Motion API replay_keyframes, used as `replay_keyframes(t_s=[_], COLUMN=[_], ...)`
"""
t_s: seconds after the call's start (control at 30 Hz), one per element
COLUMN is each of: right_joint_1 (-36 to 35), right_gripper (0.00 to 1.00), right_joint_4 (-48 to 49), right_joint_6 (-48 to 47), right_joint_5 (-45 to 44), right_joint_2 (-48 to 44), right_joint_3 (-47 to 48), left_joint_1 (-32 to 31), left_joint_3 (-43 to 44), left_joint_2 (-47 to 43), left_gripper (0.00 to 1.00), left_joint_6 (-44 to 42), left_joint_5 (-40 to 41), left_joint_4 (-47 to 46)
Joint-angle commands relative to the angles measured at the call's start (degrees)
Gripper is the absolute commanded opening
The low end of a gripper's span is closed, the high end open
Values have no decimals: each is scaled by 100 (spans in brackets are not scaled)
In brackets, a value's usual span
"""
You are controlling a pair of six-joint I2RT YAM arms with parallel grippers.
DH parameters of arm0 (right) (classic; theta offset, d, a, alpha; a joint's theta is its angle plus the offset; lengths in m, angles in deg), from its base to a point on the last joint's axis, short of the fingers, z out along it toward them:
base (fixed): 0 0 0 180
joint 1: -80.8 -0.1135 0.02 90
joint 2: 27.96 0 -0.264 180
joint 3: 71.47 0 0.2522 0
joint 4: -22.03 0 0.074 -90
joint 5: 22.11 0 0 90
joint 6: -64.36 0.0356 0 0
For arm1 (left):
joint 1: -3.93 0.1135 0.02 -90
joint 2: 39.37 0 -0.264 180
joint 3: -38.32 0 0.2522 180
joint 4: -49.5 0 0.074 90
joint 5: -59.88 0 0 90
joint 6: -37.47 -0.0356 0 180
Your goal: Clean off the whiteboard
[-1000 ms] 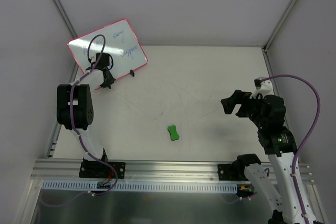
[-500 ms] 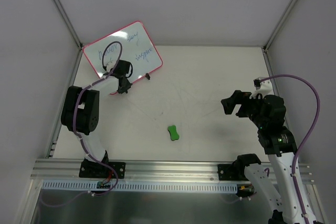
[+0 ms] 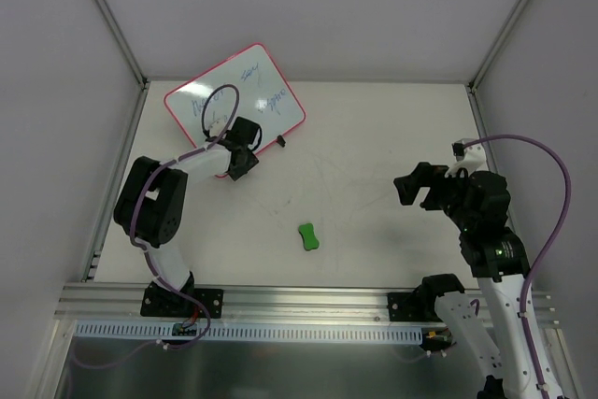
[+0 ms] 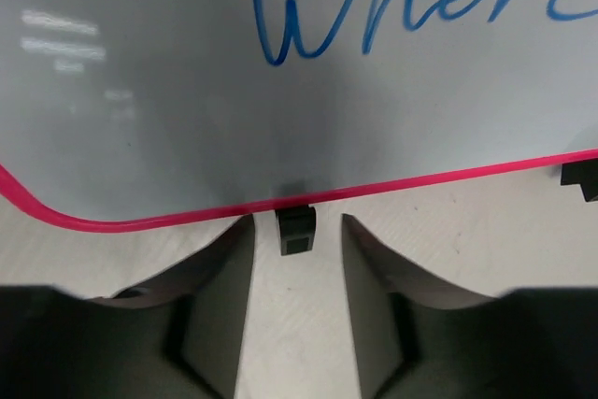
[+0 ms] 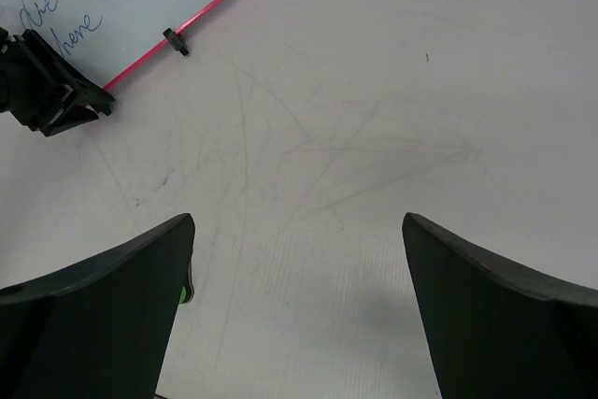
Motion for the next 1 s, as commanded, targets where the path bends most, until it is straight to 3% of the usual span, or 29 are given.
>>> replay_keyframes(t_s=[0.0, 0.1, 0.2, 0.33, 0.47, 0.53, 0.7, 0.83, 0.97], right_joint_1=[-30, -21, -21, -22, -30, -21, -22, -22, -30], right_gripper=[99, 99, 99, 99, 99, 99, 99, 99, 99], right_joint_4=[65, 56, 56, 65, 56, 65, 100, 100, 100], right_joint_6=[-68, -59, -59, -76, -173, -208, -735, -920, -903], right_joint_5=[57, 74, 92, 101, 276, 294, 698, 1224, 2006], right_joint_2=[-144, -171, -188, -197, -223, -241, -250, -215, -13], right_joint_3=[-49, -76, -76, -76, -67, -67, -120, -111, -32], left_joint_1=[-149, -176, -211, -211, -45, 218, 1984, 3048, 3857], left_joint_3=[-58, -14, 65, 161, 346, 381, 302, 679, 1066], left_joint_2=[-320, -540, -838, -1522, -2104, -2384, -2746, -2380, -1738], left_gripper=[45, 67, 80, 91, 99, 99, 99, 99, 97], left_joint_6=[253, 69, -325, -1125, -2704, -3190, -4026, -4545, -4634], left_joint_5=[-347, -365, -330, -163, 75, -371, -2199, -4102, -5467], left_joint_4=[220, 247, 264, 247, 221, 116, -315, -544, -693])
